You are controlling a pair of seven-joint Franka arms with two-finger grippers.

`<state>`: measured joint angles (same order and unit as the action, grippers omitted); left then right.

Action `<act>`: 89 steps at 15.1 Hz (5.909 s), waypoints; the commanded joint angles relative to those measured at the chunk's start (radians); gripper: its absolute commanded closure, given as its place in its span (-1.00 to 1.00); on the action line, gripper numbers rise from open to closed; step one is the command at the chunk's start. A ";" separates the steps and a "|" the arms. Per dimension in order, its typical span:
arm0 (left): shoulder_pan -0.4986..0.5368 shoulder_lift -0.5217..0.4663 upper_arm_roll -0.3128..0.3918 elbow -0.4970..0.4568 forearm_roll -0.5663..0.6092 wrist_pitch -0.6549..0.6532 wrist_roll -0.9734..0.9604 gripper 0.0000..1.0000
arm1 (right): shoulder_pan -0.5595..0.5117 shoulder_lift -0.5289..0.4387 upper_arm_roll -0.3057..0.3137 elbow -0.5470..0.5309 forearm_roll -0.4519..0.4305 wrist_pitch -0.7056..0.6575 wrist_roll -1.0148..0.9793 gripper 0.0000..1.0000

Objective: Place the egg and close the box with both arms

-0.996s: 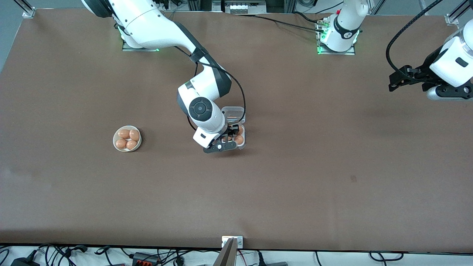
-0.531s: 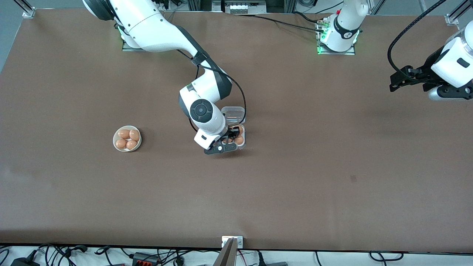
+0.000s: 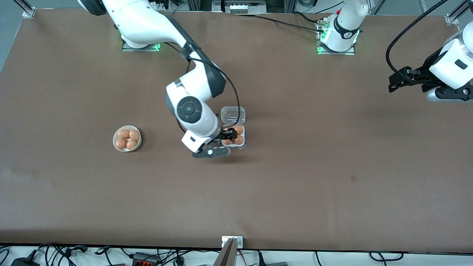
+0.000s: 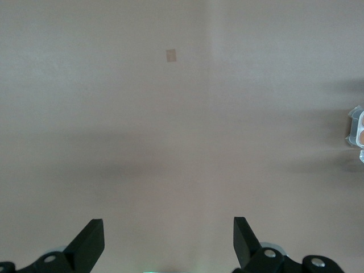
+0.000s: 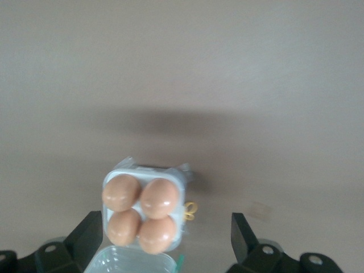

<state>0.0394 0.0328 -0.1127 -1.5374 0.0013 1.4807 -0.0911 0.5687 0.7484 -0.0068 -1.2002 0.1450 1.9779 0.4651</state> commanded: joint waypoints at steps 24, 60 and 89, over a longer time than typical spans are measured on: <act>-0.015 0.076 -0.231 -0.042 -0.001 -0.294 0.041 0.98 | -0.527 -0.299 -0.022 0.011 -0.064 -0.396 -0.370 -1.00; -0.184 0.742 -0.691 -0.189 0.788 0.894 -1.108 0.98 | -0.607 -0.736 -0.013 -0.479 -0.157 -0.272 -0.522 -1.00; 0.098 0.748 -1.024 0.292 0.684 -0.358 -0.444 -1.00 | -0.606 -0.721 -0.009 -0.435 -0.156 -0.286 -0.516 -1.00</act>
<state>0.1046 0.7889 -1.1254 -1.3038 0.6948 1.1563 -0.6012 -0.0310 0.0270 -0.0211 -1.6470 -0.0056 1.7003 -0.0455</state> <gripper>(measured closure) 0.670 0.000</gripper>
